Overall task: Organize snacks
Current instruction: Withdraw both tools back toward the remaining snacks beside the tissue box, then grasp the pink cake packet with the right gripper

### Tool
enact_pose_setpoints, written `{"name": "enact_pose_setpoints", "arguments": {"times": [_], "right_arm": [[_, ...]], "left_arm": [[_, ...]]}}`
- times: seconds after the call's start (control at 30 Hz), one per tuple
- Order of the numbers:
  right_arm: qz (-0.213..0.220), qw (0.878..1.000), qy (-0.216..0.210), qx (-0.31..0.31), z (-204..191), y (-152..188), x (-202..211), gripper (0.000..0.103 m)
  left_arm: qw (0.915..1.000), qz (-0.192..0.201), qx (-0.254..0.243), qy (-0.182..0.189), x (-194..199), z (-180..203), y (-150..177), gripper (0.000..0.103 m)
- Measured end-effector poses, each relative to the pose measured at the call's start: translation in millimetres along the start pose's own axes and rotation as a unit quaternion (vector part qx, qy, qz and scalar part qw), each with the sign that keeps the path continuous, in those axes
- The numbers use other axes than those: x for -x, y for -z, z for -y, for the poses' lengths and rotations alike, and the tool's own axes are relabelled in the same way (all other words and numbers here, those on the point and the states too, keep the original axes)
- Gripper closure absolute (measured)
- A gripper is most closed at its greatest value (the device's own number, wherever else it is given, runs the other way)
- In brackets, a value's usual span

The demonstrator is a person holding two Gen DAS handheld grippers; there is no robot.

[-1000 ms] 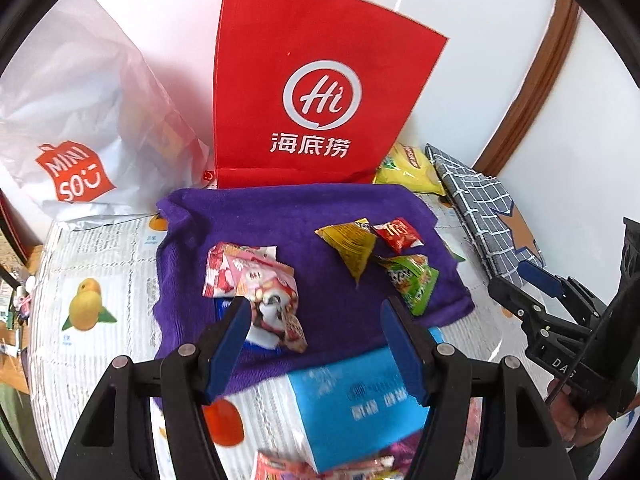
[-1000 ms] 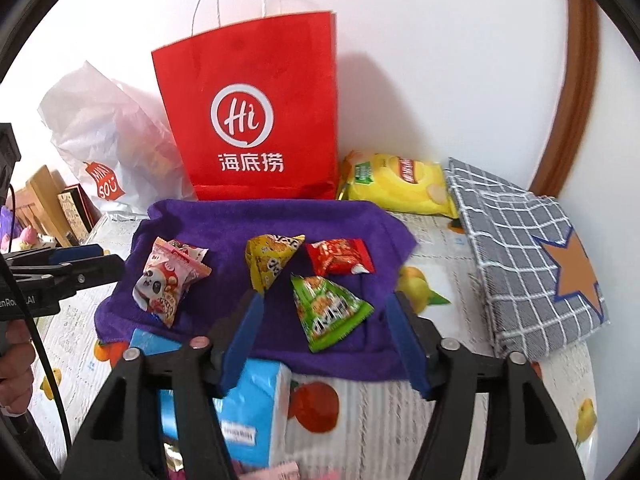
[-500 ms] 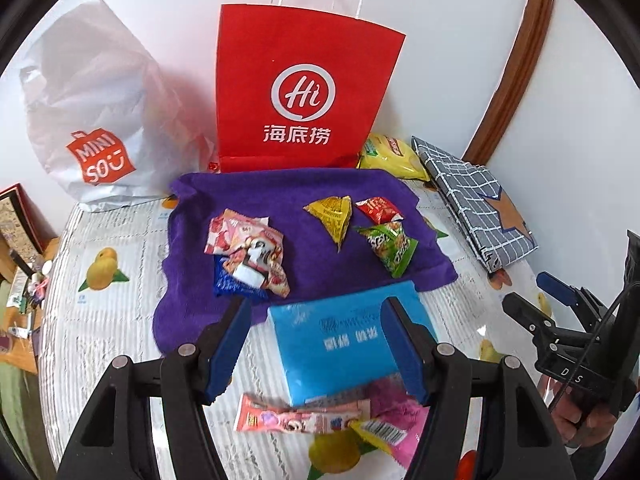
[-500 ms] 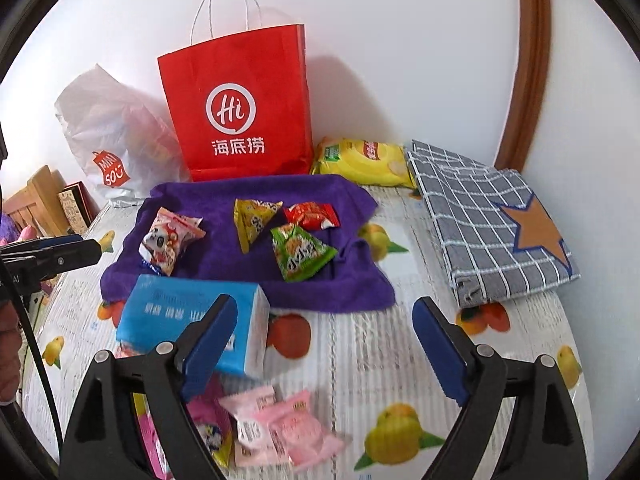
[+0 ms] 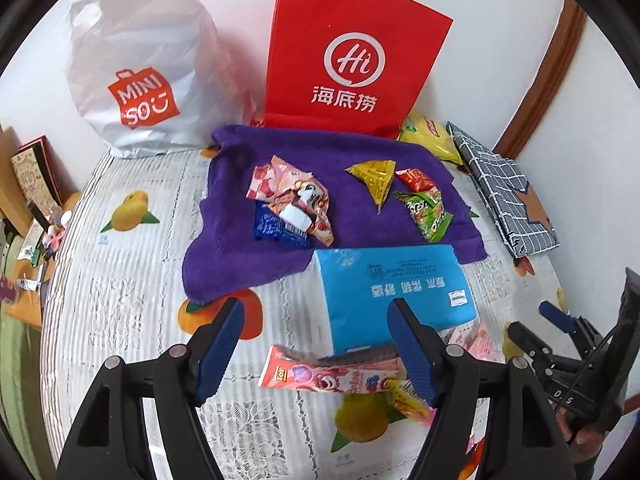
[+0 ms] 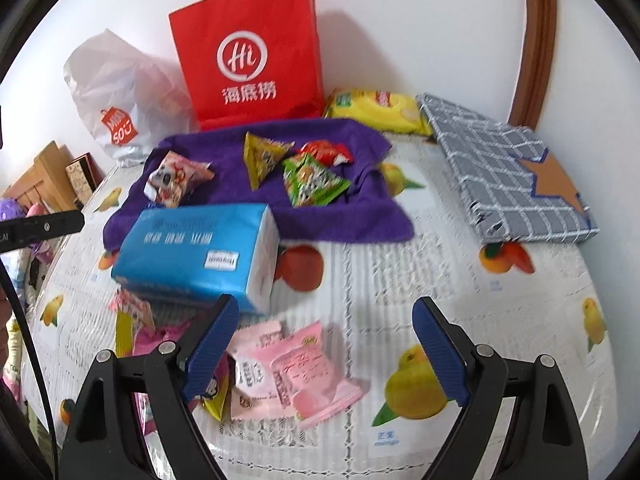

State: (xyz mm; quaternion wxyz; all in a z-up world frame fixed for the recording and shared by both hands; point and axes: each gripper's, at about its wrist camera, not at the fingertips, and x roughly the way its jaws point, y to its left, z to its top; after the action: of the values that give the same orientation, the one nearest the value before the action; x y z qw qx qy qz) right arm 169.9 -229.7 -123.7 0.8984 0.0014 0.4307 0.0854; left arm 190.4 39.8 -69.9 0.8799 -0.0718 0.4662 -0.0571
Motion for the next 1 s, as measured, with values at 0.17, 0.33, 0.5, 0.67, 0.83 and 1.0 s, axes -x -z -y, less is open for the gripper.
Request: {"name": "enact_pose_setpoints", "arguments": {"times": [0.17, 0.33, 0.5, 0.67, 0.83, 1.0], "right_arm": [[-0.021, 1.000, -0.007, 0.001, 0.0, 14.7, -9.6, 0.027], [-0.033, 0.999, -0.015, 0.002, -1.7, 27.4, -13.8, 0.031], [-0.048, 0.999, -0.015, 0.006, -4.0, 38.3, -20.6, 0.031], [-0.058, 0.998, -0.009, 0.005, -3.9, 44.4, -26.9, 0.033], [-0.061, 0.998, -0.004, 0.001, -1.4, 45.3, -30.5, 0.034], [-0.062, 0.998, 0.001, -0.005, 2.3, 44.3, -32.2, 0.034]], "left_arm": [[1.0000, -0.002, -0.002, 0.004, -2.3, -2.3, 6.2, 0.031], [0.9998, -0.011, 0.003, 0.015, -9.5, -2.1, 13.3, 0.031], [0.9998, -0.013, 0.001, 0.018, -11.7, -1.5, 16.4, 0.031], [0.9997, -0.014, 0.000, 0.017, -11.7, -2.7, 16.9, 0.031], [0.9998, -0.016, 0.002, 0.016, -12.8, -7.2, 18.4, 0.031], [0.9997, -0.019, 0.007, 0.013, -14.4, -12.3, 19.2, 0.031]]}}
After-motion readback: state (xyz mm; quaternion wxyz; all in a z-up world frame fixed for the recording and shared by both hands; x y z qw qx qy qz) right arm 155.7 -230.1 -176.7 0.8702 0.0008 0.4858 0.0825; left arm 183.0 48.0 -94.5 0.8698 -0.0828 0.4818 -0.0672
